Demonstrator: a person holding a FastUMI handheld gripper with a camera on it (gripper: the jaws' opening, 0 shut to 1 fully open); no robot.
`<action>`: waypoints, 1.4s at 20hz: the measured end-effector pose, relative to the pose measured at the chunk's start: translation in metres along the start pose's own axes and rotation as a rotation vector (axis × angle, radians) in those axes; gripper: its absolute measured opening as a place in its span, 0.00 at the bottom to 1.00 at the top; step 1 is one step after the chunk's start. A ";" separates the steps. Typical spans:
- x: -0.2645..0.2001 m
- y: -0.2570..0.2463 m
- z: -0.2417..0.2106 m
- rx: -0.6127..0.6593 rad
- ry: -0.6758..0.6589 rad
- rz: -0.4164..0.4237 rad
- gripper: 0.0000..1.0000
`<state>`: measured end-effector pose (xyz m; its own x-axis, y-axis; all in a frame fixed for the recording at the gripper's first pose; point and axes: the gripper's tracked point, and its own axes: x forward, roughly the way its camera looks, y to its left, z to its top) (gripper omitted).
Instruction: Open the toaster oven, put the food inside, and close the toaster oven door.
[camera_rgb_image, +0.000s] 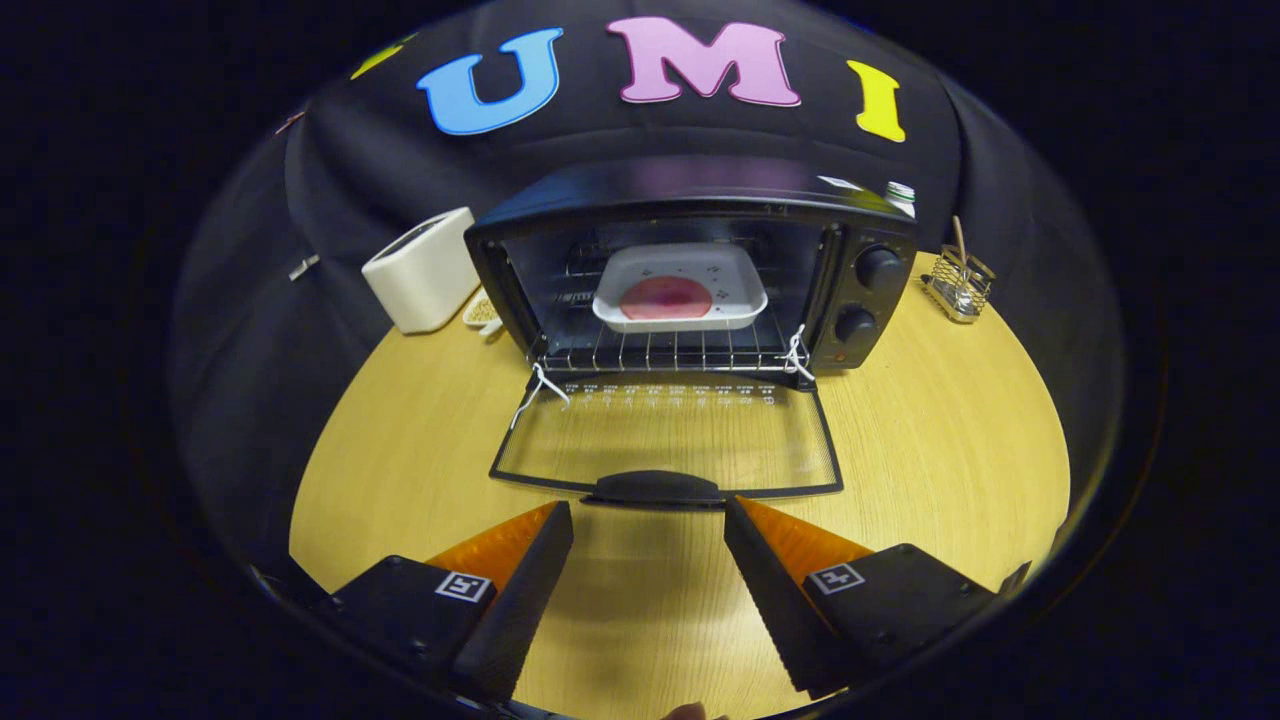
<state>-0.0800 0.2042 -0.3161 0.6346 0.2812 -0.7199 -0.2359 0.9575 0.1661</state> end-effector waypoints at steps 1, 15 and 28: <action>0.005 0.003 -0.007 -0.002 0.016 -0.004 0.99; 0.062 -0.017 -0.038 0.061 0.111 -0.173 0.99; 0.032 -0.013 -0.019 0.069 -0.001 -0.141 0.99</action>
<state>-0.0705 0.2000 -0.3542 0.6584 0.1435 -0.7388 -0.0933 0.9896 0.1090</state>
